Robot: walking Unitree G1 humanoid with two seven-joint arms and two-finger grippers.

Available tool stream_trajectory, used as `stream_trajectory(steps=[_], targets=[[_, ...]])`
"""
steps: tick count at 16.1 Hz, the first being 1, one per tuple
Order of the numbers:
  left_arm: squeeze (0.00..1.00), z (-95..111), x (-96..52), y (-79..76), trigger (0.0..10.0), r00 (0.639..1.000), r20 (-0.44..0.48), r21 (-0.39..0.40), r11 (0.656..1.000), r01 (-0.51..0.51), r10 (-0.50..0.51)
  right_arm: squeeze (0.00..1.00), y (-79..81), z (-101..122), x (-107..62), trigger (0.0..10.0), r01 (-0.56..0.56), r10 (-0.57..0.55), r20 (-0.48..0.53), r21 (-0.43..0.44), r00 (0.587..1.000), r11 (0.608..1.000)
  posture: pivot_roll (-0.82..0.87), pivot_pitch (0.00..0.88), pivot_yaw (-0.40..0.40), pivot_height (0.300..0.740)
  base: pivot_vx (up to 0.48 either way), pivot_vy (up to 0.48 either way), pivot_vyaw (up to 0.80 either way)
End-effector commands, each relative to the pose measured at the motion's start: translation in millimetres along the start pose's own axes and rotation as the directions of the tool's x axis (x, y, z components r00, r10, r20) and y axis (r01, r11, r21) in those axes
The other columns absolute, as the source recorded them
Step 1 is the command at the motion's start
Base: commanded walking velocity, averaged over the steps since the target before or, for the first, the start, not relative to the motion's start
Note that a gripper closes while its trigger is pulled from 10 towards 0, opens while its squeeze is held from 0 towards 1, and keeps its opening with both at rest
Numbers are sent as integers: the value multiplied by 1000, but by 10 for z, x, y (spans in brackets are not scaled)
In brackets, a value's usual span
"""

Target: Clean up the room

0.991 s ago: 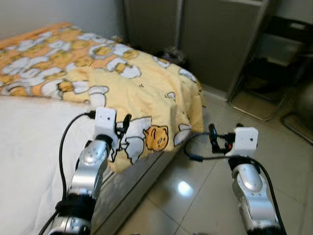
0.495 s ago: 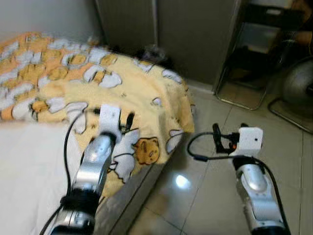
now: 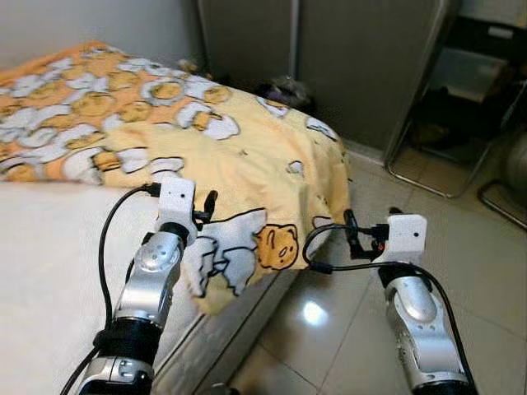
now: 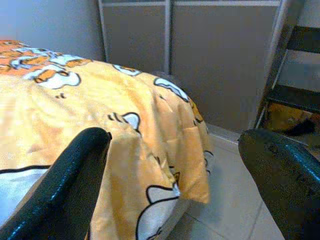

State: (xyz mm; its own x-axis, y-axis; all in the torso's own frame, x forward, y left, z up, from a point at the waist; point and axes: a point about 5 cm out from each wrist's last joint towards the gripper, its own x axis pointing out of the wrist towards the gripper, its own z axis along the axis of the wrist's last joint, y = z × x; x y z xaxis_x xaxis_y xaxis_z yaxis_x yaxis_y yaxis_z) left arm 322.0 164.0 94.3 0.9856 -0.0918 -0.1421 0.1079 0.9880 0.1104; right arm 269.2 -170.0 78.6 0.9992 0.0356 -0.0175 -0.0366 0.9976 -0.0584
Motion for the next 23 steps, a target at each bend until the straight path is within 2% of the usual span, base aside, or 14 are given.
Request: stream_trajectory(steps=[1,7,8,9,11,12,13,15,18,23], targets=[[0,-3,-6,12,10000,1000,-3,2,1000,-5,5,0,-18,31,16,10000,9,-9,9,-5,1000,1000,-141,0,76,740,0,0,0],[0,-16,1,24,10000,1000,-15,10,1000,-16,16,0,-16,29,15,10000,7,-7,8,-5,1000,1000,-142,0,75,740,0,0,0],[0,-740,-332,527,10000,905,-384,-17,978,-206,184,0,221,-229,-235,10000,-244,247,-138,32,959,969,-118,167,70,740,0,0,0],[0,-1033,-594,757,10000,821,-516,-13,956,-293,245,0,328,-330,-361,10000,-327,337,-189,83,923,941,-100,164,62,740,0,0,0],[0,-967,-598,731,10000,856,-454,-51,952,-302,247,0,352,-280,-332,10000,-282,294,-164,96,942,955,-93,156,55,740,0,0,0],[0,-892,-550,646,10000,891,-401,-57,965,-258,214,0,349,-271,-326,10000,-256,270,-159,106,950,961,-93,150,53,740,0,0,0],[0,-760,-488,502,10000,936,-318,-26,985,-169,153,0,353,-279,-315,10000,-233,249,-159,115,955,966,-95,130,54,740,0,0,0],[0,-632,-423,340,10000,964,-255,-15,996,-83,76,0,358,-277,-308,10000,-221,242,-167,137,956,966,-96,115,58,740,0,0,0],[0,-647,-377,269,10000,960,-277,-112,990,-82,48,0,380,-284,-296,10000,-229,256,-178,160,950,960,-101,95,70,740,0,0,0],[0,-572,-241,273,10000,961,-271,-150,984,-96,53,0,377,-303,-285,10000,-226,253,-190,153,949,962,-107,90,83,740,0,0,0]])
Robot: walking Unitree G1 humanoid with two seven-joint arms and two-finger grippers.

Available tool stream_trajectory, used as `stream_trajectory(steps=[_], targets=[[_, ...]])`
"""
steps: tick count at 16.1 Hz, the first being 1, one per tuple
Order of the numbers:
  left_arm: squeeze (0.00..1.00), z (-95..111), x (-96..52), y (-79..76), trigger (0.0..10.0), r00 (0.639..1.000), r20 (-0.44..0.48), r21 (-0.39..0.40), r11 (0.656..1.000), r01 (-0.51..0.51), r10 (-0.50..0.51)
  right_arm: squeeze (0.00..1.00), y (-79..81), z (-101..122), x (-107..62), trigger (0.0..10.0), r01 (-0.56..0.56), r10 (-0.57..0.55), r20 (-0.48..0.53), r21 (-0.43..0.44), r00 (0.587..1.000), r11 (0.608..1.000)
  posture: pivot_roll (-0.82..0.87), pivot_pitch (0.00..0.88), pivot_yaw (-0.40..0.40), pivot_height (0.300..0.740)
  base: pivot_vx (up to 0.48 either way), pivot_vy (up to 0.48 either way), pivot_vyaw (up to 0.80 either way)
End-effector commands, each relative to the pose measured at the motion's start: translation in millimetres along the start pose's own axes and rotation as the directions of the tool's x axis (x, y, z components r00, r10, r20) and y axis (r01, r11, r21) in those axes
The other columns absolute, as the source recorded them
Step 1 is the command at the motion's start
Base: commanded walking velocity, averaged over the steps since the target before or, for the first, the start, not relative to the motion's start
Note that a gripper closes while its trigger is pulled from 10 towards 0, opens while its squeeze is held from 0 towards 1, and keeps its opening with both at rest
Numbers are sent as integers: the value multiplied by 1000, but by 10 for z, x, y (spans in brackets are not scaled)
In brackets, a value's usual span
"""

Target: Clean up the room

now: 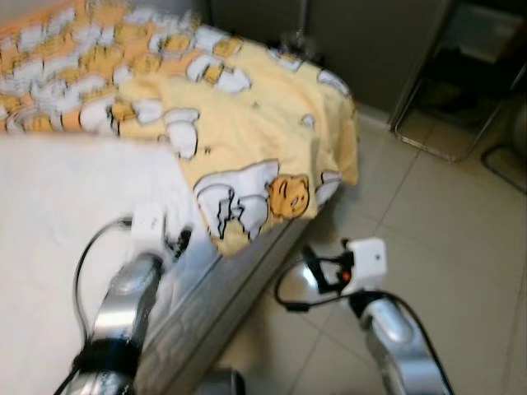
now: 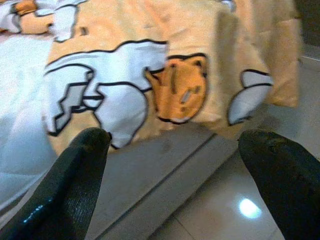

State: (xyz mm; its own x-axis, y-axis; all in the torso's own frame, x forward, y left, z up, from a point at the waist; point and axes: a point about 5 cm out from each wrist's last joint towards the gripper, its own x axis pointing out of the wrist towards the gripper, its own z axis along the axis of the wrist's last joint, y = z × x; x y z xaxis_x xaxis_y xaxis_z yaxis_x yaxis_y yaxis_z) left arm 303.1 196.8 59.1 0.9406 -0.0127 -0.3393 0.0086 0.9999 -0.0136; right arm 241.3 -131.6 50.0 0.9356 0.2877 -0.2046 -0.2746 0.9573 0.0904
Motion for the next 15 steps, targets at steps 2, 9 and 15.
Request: stream_trajectory(steps=[2,9,15], targets=[[0,-165,-19,16,10000,998,-60,-8,1000,-7,7,0,-21,-40,-24,10000,17,-16,-16,13,1000,1000,-112,85,85,740,0,0,0],[0,-319,156,-268,10000,993,-120,-85,996,-6,-4,0,-18,-90,-140,10000,-16,16,-48,-13,999,1000,-152,109,53,740,0,0,0],[0,-359,252,-350,10000,985,-170,-135,991,-4,-19,0,56,-116,-270,10000,-22,22,-66,-3,998,1000,-188,177,56,740,0,0,0]])
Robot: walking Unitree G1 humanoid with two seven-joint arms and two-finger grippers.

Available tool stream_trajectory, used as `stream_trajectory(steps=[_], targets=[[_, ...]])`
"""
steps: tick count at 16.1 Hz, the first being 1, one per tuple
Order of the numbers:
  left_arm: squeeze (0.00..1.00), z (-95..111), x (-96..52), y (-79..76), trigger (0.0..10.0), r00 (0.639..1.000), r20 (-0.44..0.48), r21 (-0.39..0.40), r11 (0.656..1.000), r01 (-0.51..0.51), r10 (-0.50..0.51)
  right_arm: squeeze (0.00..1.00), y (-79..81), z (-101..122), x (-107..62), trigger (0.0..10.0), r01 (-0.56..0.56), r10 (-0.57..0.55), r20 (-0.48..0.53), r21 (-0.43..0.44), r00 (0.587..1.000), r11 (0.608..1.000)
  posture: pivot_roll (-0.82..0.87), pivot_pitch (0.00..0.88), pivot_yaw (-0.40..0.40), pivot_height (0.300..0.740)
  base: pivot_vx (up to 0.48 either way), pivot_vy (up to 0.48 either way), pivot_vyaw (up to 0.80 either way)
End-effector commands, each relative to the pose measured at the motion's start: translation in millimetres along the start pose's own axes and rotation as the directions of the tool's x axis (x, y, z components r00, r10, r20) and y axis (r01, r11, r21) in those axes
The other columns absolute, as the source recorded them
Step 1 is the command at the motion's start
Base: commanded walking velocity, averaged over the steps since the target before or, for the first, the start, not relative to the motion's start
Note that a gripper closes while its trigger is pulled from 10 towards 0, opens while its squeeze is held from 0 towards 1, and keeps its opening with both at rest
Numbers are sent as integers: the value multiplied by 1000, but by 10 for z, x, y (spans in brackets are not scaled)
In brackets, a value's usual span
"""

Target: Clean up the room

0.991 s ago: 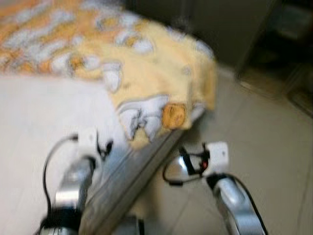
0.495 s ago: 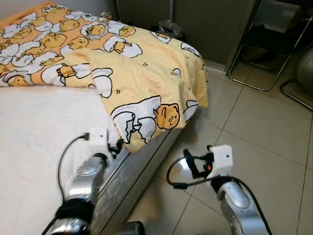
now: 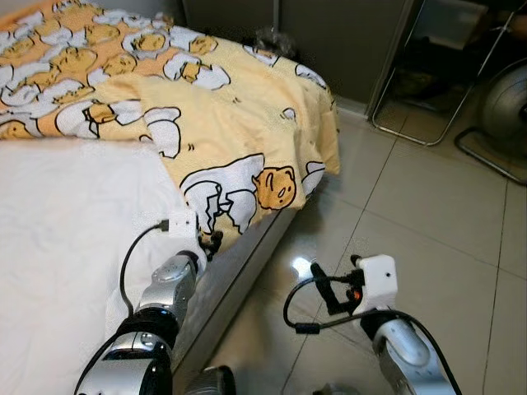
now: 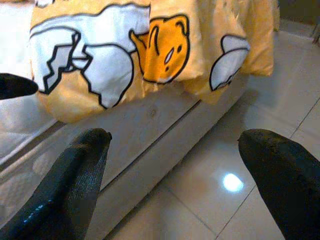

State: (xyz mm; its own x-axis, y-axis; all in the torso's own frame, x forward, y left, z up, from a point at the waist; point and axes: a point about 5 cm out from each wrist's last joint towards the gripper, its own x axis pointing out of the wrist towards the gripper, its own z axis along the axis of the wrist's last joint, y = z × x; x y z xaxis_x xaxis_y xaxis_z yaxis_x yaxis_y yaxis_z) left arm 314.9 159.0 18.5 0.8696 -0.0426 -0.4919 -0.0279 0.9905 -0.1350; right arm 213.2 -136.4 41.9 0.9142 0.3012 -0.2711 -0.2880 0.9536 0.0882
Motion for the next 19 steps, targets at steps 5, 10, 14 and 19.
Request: stream_trajectory(steps=[5,10,14,19], targets=[[0,41,52,-71,10000,1000,-1,-33,999,-19,19,0,149,0,-129,10000,-52,52,-20,-1,998,999,-204,239,51,740,0,0,0],[1000,194,100,-232,10000,999,38,-4,999,34,-33,0,175,-19,-244,10000,-48,48,-45,2,998,999,-228,273,57,740,0,0,0],[1000,220,112,-211,10000,999,33,46,999,-15,13,0,225,-37,-353,10000,-44,45,-64,13,997,999,-253,311,51,740,0,0,0],[1000,315,124,-180,10000,997,66,-74,997,-31,36,0,272,-76,-524,10000,-40,42,-100,22,994,999,-283,331,46,740,0,0,0]])
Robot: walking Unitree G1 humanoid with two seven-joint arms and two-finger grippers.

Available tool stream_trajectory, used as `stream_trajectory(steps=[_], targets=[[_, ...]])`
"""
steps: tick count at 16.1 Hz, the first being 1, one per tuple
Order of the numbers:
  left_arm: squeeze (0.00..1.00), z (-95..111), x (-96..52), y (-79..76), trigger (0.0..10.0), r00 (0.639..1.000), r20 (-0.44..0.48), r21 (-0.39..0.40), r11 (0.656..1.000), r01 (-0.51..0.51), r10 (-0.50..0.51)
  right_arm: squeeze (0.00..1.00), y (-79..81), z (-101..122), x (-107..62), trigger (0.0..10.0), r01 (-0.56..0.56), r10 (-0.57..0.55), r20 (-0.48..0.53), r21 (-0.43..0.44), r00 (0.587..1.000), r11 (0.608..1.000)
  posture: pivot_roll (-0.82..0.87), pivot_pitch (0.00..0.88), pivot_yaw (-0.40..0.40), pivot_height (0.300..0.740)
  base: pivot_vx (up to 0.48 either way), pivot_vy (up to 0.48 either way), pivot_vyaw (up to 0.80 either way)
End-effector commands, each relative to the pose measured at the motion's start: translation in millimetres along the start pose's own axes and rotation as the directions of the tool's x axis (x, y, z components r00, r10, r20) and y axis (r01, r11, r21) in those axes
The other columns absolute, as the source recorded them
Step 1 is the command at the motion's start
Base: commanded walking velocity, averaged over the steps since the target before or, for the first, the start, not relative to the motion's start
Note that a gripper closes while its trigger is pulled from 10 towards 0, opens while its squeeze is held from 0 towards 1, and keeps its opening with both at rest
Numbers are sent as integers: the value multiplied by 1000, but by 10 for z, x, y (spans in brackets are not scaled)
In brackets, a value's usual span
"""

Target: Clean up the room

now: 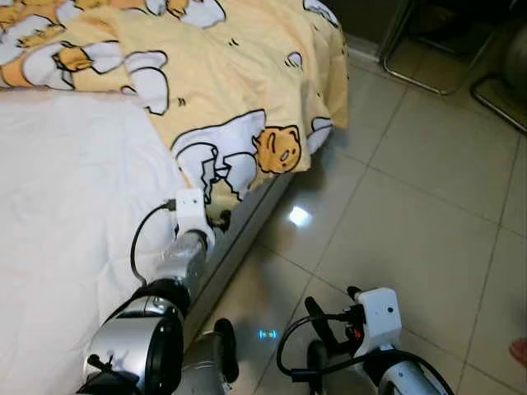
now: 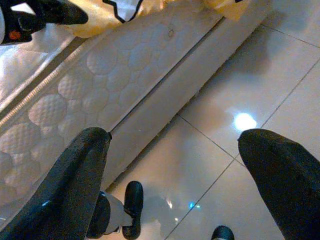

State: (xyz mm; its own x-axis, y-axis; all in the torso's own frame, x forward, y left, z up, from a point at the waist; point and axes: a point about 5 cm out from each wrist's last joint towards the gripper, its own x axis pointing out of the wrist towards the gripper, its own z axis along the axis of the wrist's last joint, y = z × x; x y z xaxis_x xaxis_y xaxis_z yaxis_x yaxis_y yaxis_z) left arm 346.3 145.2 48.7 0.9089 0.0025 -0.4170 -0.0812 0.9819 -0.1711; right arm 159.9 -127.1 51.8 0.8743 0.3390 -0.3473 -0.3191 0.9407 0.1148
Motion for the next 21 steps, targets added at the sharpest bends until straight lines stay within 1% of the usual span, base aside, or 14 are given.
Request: stream_trajectory(steps=[1,2,3,4,6,8,9,10,13,14,15,18,20,21], targets=[[1000,-65,-9,-9,10000,1000,-19,-64,998,7,-8,0,31,-19,-58,10000,-1,1,-17,7,1000,1000,-286,333,45,740,0,0,0],[933,-57,-7,-19,10000,1000,-18,-79,997,13,-14,0,36,-19,-66,10000,-1,1,-17,7,1000,1000,-289,334,44,740,0,0,0],[0,-44,-2,-47,10000,1000,-15,-116,993,24,-26,0,48,-25,-85,10000,-7,7,-22,4,1000,1000,-294,334,43,740,0,0,0],[0,-25,4,-96,10000,999,-12,-147,988,39,-42,0,63,-39,-103,10000,-23,23,-31,-10,999,1000,-296,333,43,740,0,0,0],[0,-13,10,-144,10000,999,-15,-164,985,45,-48,0,76,-48,-112,10000,-30,29,-38,-10,999,1000,-294,330,43,740,0,0,0],[0,-39,9,-198,10000,999,-28,-253,967,32,-41,0,85,-47,-119,10000,-34,34,-42,-6,999,999,-291,337,39,740,0,0,0],[0,-29,12,-250,3490,999,-25,-273,961,38,-47,0,101,-53,-122,10000,-38,37,-45,-4,998,999,-296,341,36,740,0,0,0],[0,-4,14,-286,0,998,-7,-308,950,56,-61,0,117,-48,-124,10000,-40,40,-45,-3,998,999,-296,341,36,740,0,0,0],[0,0,16,-235,0,999,-2,-352,935,35,-39,0,121,-45,-133,10000,-40,40,-46,1,998,999,-302,348,36,740,0,0,0],[0,-19,16,-199,0,999,-19,-406,914,16,-26,0,117,-47,-137,10000,-36,36,-48,4,998,999,-301,352,36,740,0,0,0],[0,-32,17,-156,0,999,-40,-484,875,-22,3,0,114,-52,-144,10000,-33,33,-50,6,998,999,-301,353,36,740,0,0,0],[0,-93,6,-84,0,996,-78,-557,826,-86,50,0,115,-58,-166,10000,-24,25,-56,12,998,1000,-314,361,39,740,0,0,0],[0,-149,-7,-11,0,990,-111,-631,763,-141,91,0,109,-56,-189,10000,-12,13,-59,15,998,1000,-324,368,40,740,0,0,0],[0,-143,-7,3,0,989,-109,-652,744,-147,100,0,109,-57,-200,10000,-9,10,-60,16,998,1000,-328,371,40,740,0,0,0]])
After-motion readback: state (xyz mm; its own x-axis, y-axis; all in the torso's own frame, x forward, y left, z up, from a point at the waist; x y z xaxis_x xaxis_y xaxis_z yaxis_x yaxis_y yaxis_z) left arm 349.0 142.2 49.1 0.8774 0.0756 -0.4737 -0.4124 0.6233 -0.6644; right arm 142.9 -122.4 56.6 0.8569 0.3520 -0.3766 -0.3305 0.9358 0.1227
